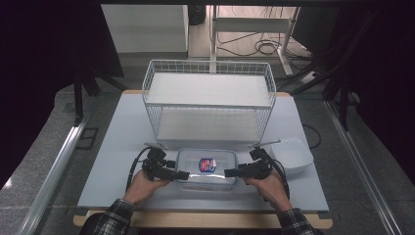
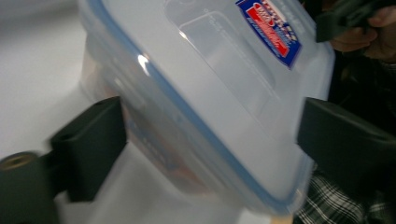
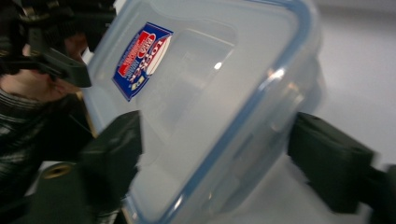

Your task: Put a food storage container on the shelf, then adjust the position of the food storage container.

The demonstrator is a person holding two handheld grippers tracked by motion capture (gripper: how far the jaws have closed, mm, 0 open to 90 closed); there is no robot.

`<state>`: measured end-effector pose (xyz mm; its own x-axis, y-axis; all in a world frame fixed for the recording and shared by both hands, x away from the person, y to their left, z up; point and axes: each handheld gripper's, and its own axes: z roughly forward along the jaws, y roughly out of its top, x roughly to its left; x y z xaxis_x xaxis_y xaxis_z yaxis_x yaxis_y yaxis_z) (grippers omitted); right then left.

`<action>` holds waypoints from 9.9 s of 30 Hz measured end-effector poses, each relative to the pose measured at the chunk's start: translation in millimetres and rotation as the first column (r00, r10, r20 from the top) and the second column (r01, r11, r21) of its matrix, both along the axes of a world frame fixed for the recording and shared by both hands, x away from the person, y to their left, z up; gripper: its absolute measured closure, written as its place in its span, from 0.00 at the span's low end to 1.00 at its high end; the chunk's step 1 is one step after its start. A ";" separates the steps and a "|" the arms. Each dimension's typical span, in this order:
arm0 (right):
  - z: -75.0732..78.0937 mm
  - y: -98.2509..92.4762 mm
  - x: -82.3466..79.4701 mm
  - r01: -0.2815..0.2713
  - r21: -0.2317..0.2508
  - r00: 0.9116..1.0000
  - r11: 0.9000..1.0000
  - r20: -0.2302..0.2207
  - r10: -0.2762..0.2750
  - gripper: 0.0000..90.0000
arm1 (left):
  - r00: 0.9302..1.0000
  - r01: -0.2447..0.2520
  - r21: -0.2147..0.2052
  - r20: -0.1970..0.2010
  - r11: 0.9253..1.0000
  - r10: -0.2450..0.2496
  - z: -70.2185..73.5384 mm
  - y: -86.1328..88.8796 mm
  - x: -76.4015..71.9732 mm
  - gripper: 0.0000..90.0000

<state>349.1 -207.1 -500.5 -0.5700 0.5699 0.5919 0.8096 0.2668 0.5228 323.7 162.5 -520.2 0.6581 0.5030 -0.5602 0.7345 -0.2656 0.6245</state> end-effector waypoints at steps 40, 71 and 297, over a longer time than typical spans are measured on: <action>48.3 -2.3 -33.3 0.088 0.056 0.961 0.995 0.257 -0.100 0.55 | 0.976 -0.173 -0.113 0.113 0.978 0.186 43.1 18.1 -29.9 0.59; 141.6 3.9 14.8 0.084 0.144 0.920 0.986 0.370 -0.132 0.55 | 0.943 -0.189 -0.144 0.251 0.971 0.221 154.9 26.6 20.4 0.59; 20.4 -14.2 -54.9 0.135 -0.200 0.873 0.970 0.487 -0.021 0.00 | 0.854 -0.305 0.241 0.498 0.921 0.152 8.2 14.4 -66.6 0.03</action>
